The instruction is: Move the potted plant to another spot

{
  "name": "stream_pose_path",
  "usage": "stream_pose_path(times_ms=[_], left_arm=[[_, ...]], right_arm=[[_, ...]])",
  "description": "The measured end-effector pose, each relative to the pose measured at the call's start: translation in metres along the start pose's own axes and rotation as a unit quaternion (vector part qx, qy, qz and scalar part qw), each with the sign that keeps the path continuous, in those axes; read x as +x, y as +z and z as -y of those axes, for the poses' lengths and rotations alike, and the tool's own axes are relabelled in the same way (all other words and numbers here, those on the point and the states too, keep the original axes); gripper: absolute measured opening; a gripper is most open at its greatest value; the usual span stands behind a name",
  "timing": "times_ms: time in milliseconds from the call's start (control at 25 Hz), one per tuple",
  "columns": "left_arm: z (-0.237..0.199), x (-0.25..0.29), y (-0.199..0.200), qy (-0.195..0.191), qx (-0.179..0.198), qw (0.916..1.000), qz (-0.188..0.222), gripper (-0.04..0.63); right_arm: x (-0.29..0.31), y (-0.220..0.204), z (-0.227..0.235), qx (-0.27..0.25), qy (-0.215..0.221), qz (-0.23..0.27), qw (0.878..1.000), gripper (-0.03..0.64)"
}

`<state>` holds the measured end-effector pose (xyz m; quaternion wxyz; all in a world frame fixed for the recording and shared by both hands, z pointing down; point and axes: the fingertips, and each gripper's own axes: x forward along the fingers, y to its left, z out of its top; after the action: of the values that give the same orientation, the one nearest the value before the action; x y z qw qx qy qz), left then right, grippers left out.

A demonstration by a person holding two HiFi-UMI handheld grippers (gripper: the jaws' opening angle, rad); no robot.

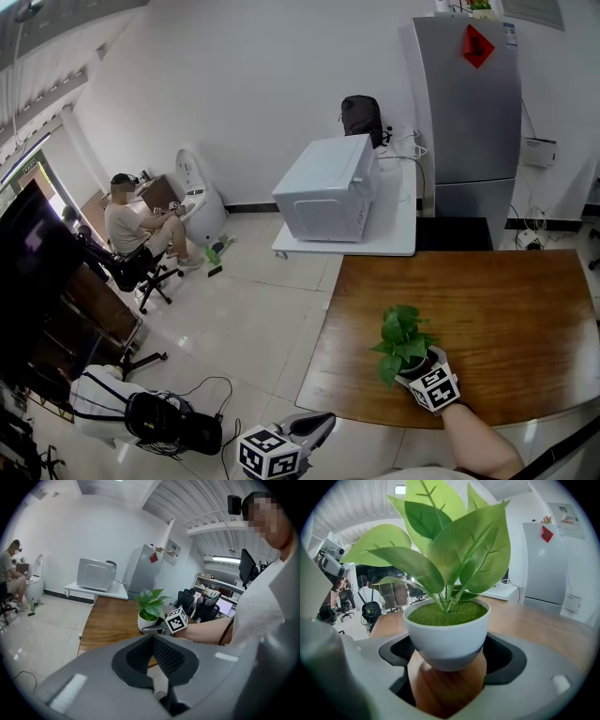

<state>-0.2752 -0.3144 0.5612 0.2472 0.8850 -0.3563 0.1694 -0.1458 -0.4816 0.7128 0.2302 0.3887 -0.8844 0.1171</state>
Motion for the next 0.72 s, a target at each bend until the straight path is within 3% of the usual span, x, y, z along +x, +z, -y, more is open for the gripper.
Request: stream_pose_path(times_ms=[400,720], left_arm=[[0.043,0.037,0.030,-0.063,0.032,0.9975,-0.001,-0.011],[0.132,0.112,0.066,-0.140,0.063,0.9882,0.000,-0.011]], right_arm=[[-0.089,-0.004,0.066,0.027,-0.084,0.016,0.996,0.448],[-0.227,-0.044,0.168,0.069,-0.185,0.015,0.980,0.449]])
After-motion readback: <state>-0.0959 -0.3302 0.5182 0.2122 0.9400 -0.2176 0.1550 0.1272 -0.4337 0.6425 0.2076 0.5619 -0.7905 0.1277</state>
